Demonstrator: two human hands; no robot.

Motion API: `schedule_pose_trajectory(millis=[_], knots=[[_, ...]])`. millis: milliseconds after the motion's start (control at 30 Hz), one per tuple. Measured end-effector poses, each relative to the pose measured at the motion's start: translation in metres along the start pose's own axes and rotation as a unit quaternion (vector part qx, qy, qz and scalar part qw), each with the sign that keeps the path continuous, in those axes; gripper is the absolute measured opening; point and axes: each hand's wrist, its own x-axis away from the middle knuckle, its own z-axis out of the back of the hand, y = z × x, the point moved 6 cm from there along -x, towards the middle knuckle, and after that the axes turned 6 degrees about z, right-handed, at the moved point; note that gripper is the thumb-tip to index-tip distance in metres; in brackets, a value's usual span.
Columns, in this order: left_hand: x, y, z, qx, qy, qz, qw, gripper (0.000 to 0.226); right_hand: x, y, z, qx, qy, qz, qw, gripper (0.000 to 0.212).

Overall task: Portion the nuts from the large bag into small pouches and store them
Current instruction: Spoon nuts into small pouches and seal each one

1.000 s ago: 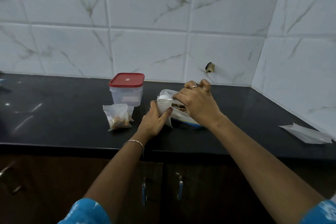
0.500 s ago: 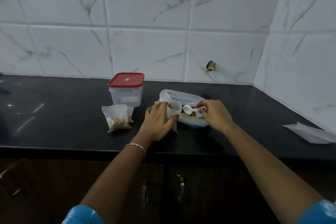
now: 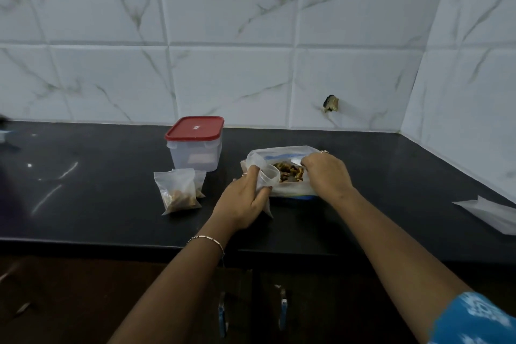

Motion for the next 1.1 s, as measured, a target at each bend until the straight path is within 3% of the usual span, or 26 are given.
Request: schedule_pose_trajectory(millis=[133, 267, 500, 800, 933, 1100], knots=[[0.000, -0.002, 0.000, 0.009, 0.003, 0.002, 1.000, 0.024, 0.008, 0.005, 0.002, -0.063, 0.007, 0.039, 0.997, 0.019], [-0.002, -0.004, 0.004, 0.038, 0.011, 0.013, 0.999, 0.030, 0.005, 0.016, 0.012, -0.173, 0.013, 0.019, 0.985, 0.022], [0.002, -0.019, 0.024, 0.131, 0.136, 0.094, 0.978, 0.033, -0.004, -0.011, 0.007, 0.013, 0.014, 0.035, 0.999, 0.026], [-0.005, -0.032, 0.015, 0.239, 0.084, 0.153, 0.955, 0.016, 0.013, -0.012, 0.012, -0.134, -0.019, 0.097, 0.986, 0.023], [-0.005, -0.030, 0.016, 0.249, 0.082, 0.152, 0.953, 0.021, 0.014, 0.001, 0.019, -0.162, 0.029, 0.025, 0.986, 0.026], [-0.006, -0.031, 0.012, 0.245, 0.063, 0.157, 0.955, 0.018, 0.024, -0.002, 0.002, -0.190, 0.005, -0.044, 0.981, 0.031]])
